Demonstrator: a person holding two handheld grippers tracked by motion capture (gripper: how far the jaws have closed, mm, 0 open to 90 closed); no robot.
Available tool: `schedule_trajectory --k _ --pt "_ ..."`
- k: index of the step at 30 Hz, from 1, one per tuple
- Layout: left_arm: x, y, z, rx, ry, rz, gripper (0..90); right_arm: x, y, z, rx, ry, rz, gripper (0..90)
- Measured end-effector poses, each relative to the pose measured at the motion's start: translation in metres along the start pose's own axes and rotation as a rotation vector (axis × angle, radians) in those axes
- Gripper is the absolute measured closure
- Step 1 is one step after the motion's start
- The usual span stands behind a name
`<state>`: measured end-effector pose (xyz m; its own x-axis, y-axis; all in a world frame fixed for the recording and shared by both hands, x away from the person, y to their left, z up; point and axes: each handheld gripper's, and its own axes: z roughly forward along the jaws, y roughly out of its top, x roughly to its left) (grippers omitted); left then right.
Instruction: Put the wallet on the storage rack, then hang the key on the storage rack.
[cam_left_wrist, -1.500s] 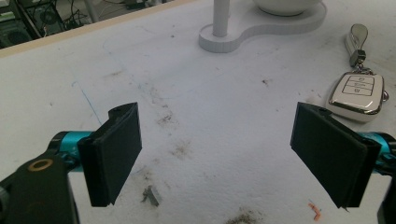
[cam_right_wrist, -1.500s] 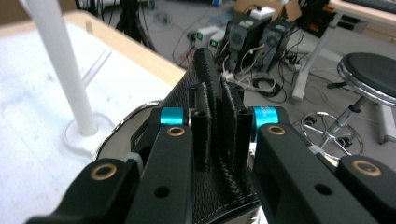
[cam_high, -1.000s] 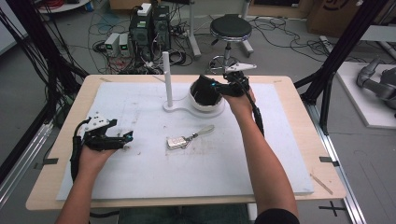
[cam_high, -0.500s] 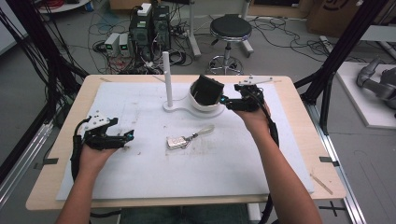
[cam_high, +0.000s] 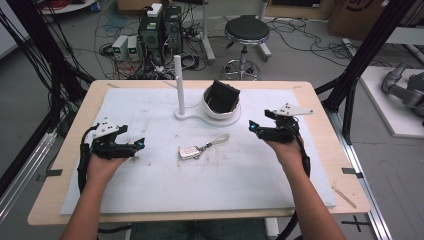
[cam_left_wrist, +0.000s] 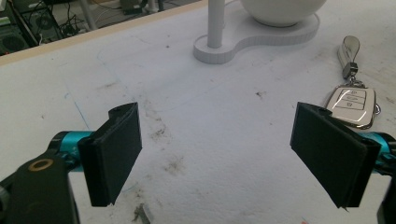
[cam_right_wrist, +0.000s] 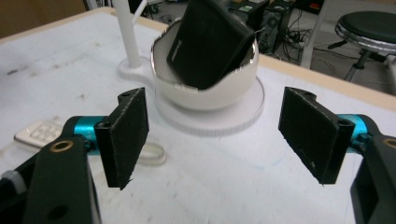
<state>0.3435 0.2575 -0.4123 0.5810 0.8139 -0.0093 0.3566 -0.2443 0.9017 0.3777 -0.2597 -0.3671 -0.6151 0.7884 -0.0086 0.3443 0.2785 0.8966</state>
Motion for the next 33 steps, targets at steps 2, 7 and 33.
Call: schedule_trajectory --k 2,7,33 --pt "-0.001 0.0 0.001 -0.002 -0.001 -0.002 16.5 0.001 -0.009 -0.002 -0.003 0.003 0.009 23.1" --pt "-0.001 0.0 0.004 0.008 0.0 -0.003 16.5 -0.001 -0.028 -0.002 0.004 0.009 0.078 21.2" --pt "-0.011 0.006 0.015 0.003 -0.039 0.019 16.5 -0.016 -0.052 -0.008 0.025 -0.037 0.097 20.0"
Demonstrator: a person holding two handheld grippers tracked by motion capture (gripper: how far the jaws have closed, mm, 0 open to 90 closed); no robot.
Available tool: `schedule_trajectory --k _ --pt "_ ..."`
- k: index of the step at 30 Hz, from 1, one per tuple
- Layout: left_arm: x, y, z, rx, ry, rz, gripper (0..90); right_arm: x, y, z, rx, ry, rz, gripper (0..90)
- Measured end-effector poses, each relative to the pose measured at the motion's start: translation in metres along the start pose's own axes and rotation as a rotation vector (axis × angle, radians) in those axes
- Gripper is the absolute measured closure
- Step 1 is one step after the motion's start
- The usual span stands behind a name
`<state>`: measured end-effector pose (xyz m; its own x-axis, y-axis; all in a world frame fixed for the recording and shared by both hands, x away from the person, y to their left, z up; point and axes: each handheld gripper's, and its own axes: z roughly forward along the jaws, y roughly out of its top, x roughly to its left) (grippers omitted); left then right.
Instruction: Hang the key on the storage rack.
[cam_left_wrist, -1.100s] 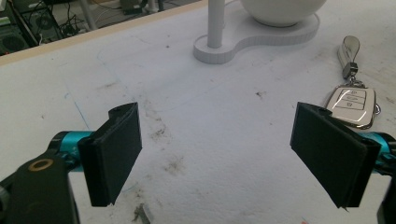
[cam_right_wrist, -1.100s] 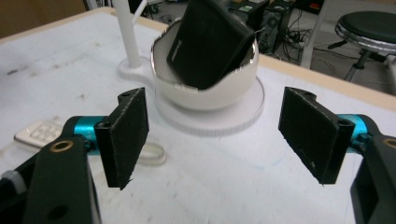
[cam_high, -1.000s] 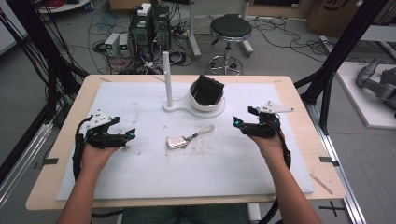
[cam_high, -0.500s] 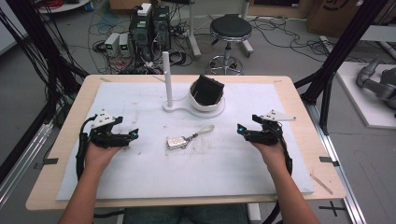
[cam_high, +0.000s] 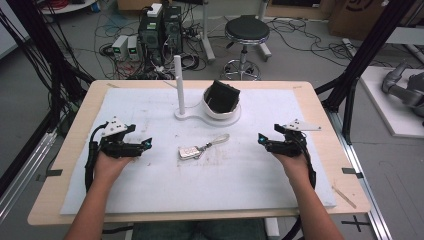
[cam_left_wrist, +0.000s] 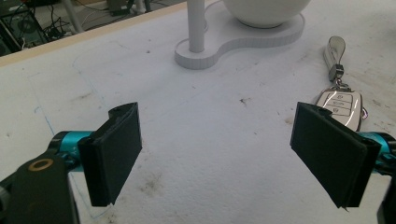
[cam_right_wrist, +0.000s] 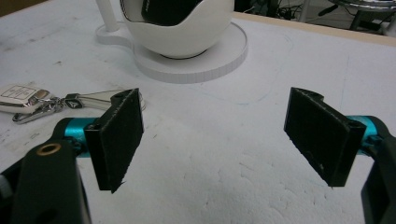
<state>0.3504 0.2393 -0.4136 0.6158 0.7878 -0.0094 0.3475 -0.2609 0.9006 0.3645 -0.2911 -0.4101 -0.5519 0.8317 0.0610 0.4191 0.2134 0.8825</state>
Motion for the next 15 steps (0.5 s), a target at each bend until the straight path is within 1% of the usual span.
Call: schedule_trajectory --k 2,3,6,7,11,13,15 --pt "0.0 0.0 0.0 0.001 -0.003 0.002 16.5 0.0 0.0 0.0 0.001 -0.002 0.0 20.0" --pt "-0.001 0.001 0.001 -0.001 -0.008 -0.004 16.5 0.0 0.0 0.001 0.002 -0.004 0.0 20.0" --pt "-0.005 0.003 0.005 0.0 -0.025 0.004 16.5 -0.001 0.0 0.0 0.005 -0.007 -0.005 20.0" --pt "-0.005 0.003 0.005 0.0 -0.025 0.004 16.5 -0.001 0.0 0.0 0.007 -0.008 0.0 20.0" --pt "-0.011 0.006 0.011 -0.005 -0.052 0.01 16.5 0.0 -0.001 -0.001 0.007 -0.009 -0.006 20.0" --pt "-0.016 0.009 0.019 -0.008 -0.071 0.002 16.5 0.001 -0.002 -0.002 0.014 -0.012 -0.014 20.0" --pt "-0.018 0.011 0.022 -0.005 -0.075 0.006 16.5 0.001 -0.002 -0.003 0.014 -0.011 -0.018 20.0"
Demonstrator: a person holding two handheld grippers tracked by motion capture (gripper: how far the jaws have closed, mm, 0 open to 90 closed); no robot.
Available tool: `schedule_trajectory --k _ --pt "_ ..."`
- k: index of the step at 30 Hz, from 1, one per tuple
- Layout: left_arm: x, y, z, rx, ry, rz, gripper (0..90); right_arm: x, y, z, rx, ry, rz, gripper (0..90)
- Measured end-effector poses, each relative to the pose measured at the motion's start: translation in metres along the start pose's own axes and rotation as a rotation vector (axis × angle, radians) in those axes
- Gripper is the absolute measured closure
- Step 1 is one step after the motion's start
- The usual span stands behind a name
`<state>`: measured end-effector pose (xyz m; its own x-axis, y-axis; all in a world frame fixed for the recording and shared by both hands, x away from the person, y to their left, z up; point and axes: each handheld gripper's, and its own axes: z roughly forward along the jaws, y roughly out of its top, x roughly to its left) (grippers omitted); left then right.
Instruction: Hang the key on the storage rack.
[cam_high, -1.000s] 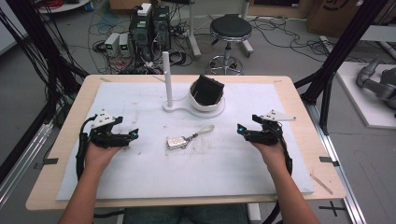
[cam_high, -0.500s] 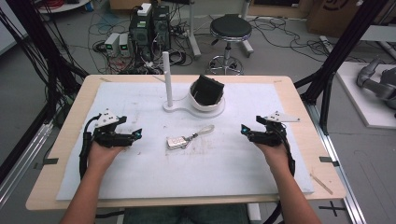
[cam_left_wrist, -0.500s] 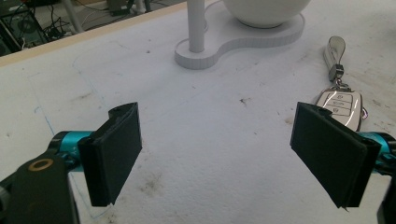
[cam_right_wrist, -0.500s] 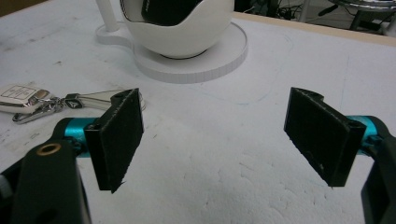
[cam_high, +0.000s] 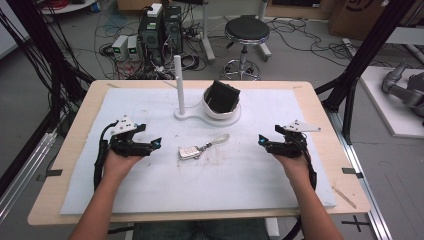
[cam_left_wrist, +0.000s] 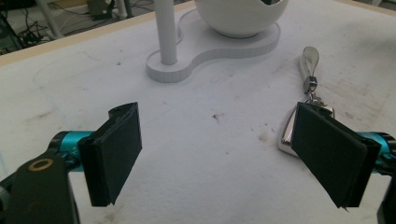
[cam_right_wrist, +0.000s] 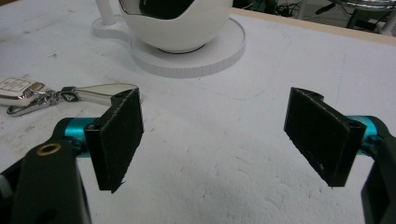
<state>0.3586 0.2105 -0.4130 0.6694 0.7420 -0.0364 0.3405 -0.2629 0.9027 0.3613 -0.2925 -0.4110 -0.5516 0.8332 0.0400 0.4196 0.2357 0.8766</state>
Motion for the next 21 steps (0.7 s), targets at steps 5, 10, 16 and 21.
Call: schedule_trajectory --k 5,10,16,21 --pt "-0.01 0.007 0.017 0.008 -0.047 0.015 16.5 -0.001 -0.005 -0.006 0.001 -0.008 0.002 20.0" --pt "-0.02 0.014 0.037 0.019 -0.091 0.022 16.7 -0.002 -0.009 -0.012 0.012 -0.015 -0.01 20.0" --pt "-0.035 0.023 0.064 0.05 -0.153 0.045 16.9 -0.004 -0.015 -0.02 0.016 -0.028 -0.006 20.0" --pt "-0.046 0.027 0.086 0.08 -0.192 0.067 16.9 -0.007 -0.02 -0.028 0.017 -0.037 0.003 20.0"
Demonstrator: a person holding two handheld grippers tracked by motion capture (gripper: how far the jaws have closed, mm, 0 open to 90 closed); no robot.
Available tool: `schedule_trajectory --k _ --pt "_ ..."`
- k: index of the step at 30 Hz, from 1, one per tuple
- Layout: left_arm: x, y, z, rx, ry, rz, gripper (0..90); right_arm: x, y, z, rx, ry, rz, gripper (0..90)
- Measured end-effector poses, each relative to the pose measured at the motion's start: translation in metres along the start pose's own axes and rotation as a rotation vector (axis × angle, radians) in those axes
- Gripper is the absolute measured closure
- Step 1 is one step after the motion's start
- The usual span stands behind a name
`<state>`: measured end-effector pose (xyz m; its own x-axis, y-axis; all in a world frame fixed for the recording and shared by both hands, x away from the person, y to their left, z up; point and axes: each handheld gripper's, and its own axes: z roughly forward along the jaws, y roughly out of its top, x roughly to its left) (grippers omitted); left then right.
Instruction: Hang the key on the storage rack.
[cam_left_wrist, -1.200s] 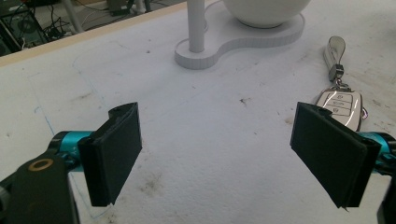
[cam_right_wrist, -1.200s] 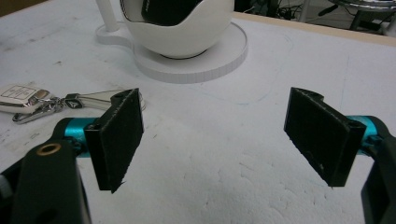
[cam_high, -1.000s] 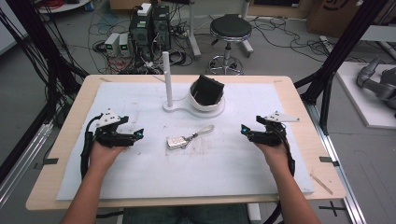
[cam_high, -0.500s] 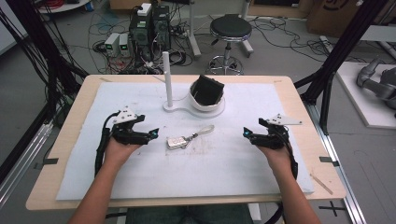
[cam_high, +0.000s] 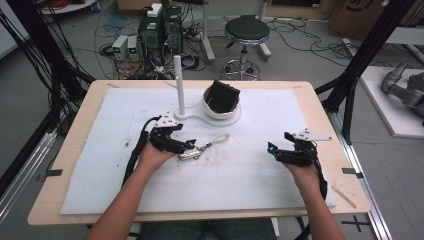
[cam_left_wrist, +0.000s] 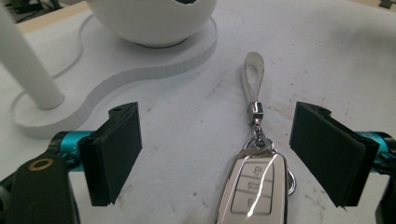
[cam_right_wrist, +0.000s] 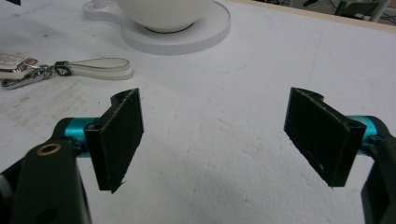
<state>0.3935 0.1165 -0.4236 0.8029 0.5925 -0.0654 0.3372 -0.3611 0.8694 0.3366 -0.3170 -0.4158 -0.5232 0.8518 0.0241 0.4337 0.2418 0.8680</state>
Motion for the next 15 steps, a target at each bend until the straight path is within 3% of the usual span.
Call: schedule_trajectory --k 4,12,14,15 --pt "-0.003 0.003 0.017 0.032 -0.026 0.001 16.9 -0.002 -0.005 -0.006 0.0 -0.01 0.003 20.0" --pt "-0.016 0.01 0.054 0.109 -0.059 0.061 17.1 -0.005 -0.013 -0.019 0.005 -0.026 0.007 20.0" --pt "-0.017 0.009 0.058 0.112 -0.067 0.053 18.0 -0.006 -0.014 -0.021 0.005 -0.029 0.013 20.0" --pt "-0.018 0.009 0.064 0.147 -0.066 0.063 18.6 -0.007 -0.015 -0.022 0.005 -0.032 0.01 20.0"
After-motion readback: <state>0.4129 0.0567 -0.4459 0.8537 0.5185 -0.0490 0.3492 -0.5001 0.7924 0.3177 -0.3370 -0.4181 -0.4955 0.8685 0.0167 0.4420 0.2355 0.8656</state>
